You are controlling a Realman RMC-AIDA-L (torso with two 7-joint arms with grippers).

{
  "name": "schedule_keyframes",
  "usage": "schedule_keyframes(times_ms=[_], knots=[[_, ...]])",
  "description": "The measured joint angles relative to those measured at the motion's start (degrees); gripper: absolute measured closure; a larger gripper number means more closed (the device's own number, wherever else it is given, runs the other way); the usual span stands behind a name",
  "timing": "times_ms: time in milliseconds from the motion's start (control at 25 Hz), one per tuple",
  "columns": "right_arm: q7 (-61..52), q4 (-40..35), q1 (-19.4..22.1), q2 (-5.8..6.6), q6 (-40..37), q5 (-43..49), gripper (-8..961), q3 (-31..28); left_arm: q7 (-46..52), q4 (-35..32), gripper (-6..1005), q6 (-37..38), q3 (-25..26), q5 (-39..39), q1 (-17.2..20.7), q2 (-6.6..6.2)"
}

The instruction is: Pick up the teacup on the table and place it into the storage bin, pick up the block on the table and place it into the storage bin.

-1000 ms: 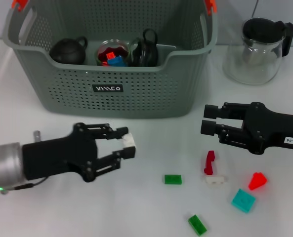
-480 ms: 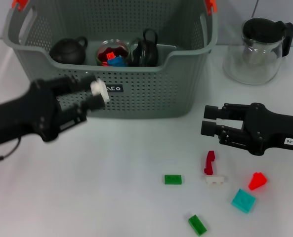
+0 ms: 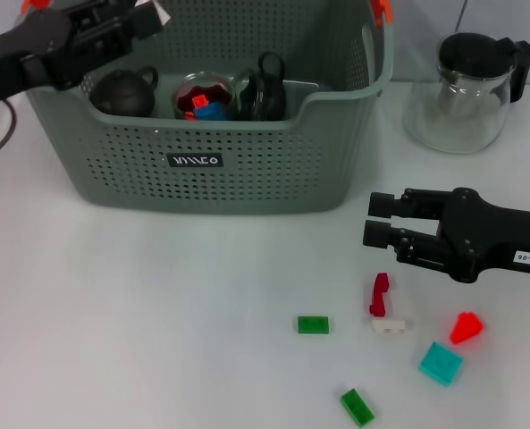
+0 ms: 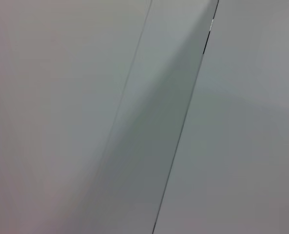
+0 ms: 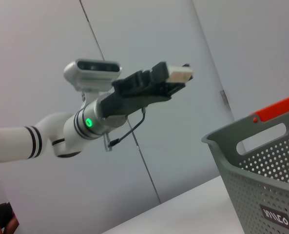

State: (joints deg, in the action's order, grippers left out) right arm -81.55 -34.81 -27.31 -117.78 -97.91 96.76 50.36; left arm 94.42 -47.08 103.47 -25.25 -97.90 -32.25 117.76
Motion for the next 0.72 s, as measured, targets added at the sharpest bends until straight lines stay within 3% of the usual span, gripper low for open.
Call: schedule_keyframes(times_ms=[280, 440, 720], knots=[[0.1, 0.0, -0.1, -0.08, 0.0, 0.0, 459, 0.0, 2.5, -0.7, 571, -4.0, -3.2, 0.0, -2.6, -0.75], [0.0, 0.0, -0.2, -0.11, -0.2, 0.0, 459, 0.0, 7.9, -6.0, 561, -12.5, -9.9, -2.4, -4.3, -1.50], [0.0, 0.0, 0.1, -0.18, -0.2, 0.0, 459, 0.1, 23.9, -13.8, 543, -26.1, -19.9, -23.7, -9.9, -2.26]])
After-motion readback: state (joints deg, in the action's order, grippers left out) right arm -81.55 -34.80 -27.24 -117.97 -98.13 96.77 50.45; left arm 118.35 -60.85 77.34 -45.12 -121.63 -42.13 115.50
